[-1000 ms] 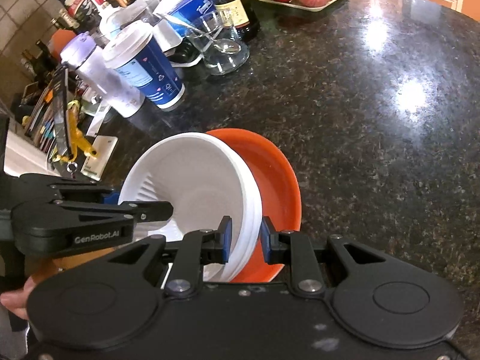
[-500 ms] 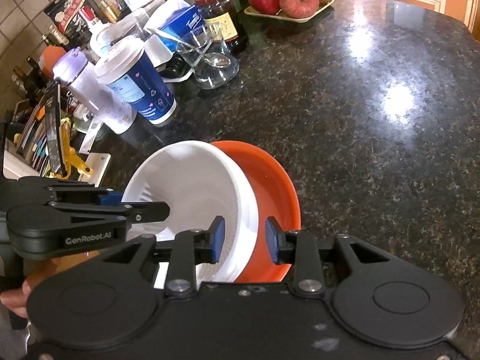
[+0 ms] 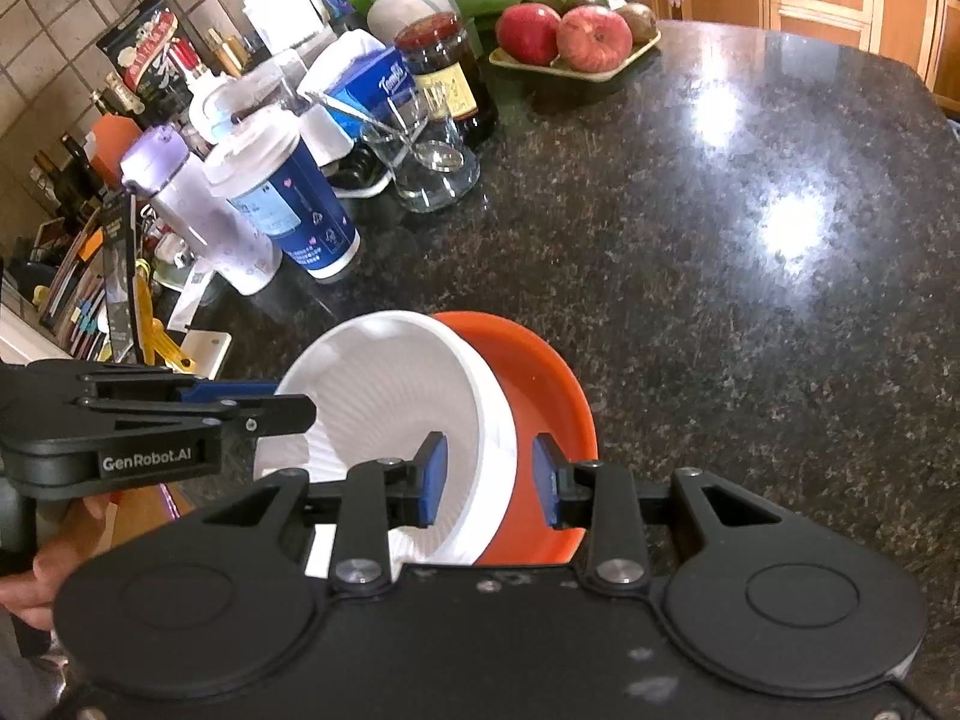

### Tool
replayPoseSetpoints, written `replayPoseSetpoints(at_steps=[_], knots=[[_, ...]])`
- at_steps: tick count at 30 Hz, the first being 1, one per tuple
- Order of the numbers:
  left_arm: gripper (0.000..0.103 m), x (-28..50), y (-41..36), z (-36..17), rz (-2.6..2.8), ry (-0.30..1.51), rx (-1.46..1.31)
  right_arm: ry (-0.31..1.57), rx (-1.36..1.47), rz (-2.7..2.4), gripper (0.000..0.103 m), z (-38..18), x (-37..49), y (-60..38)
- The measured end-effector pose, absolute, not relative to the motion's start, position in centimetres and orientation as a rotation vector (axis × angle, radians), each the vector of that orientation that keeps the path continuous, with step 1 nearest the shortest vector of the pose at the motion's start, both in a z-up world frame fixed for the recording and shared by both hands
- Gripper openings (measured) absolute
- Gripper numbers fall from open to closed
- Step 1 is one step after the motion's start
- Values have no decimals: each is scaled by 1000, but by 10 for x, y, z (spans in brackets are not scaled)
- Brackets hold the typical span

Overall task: Organize plates and bowls
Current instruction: 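Lift the bowl stack with the left gripper and lower it onto the orange plate, then open the left gripper to release the bowl stack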

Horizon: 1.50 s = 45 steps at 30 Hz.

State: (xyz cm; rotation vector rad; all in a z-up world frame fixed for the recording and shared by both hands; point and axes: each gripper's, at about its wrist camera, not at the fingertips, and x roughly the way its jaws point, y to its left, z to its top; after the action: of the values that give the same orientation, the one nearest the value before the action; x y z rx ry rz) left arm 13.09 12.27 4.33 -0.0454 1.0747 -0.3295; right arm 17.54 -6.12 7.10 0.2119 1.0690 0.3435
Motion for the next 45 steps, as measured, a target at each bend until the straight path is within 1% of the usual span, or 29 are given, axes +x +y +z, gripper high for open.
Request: replayPoseSetpoints(at_steps=[7, 10, 13, 19, 28, 37, 41, 45], knots=[[30, 116, 127, 58, -278, 943, -18, 979, 215, 324, 34, 91, 160, -73], [33, 107, 127, 61, -256, 879, 20, 942, 212, 309, 34, 95, 151, -79], [33, 100, 128, 60, -248, 843, 40, 919, 217, 293, 34, 95, 140, -84], [33, 92, 133, 55, -245, 822, 41, 909, 245, 238, 34, 85, 124, -92], [33, 83, 149, 38, -219, 845, 18, 894, 241, 131, 34, 64, 100, -88], [33, 67, 149, 22, -244, 852, 17, 824, 209, 9, 34, 54, 71, -71], [33, 61, 145, 19, -231, 847, 27, 803, 192, -15, 36, 50, 61, -60], [33, 55, 138, 16, -198, 822, 43, 795, 184, -8, 36, 46, 53, -50]])
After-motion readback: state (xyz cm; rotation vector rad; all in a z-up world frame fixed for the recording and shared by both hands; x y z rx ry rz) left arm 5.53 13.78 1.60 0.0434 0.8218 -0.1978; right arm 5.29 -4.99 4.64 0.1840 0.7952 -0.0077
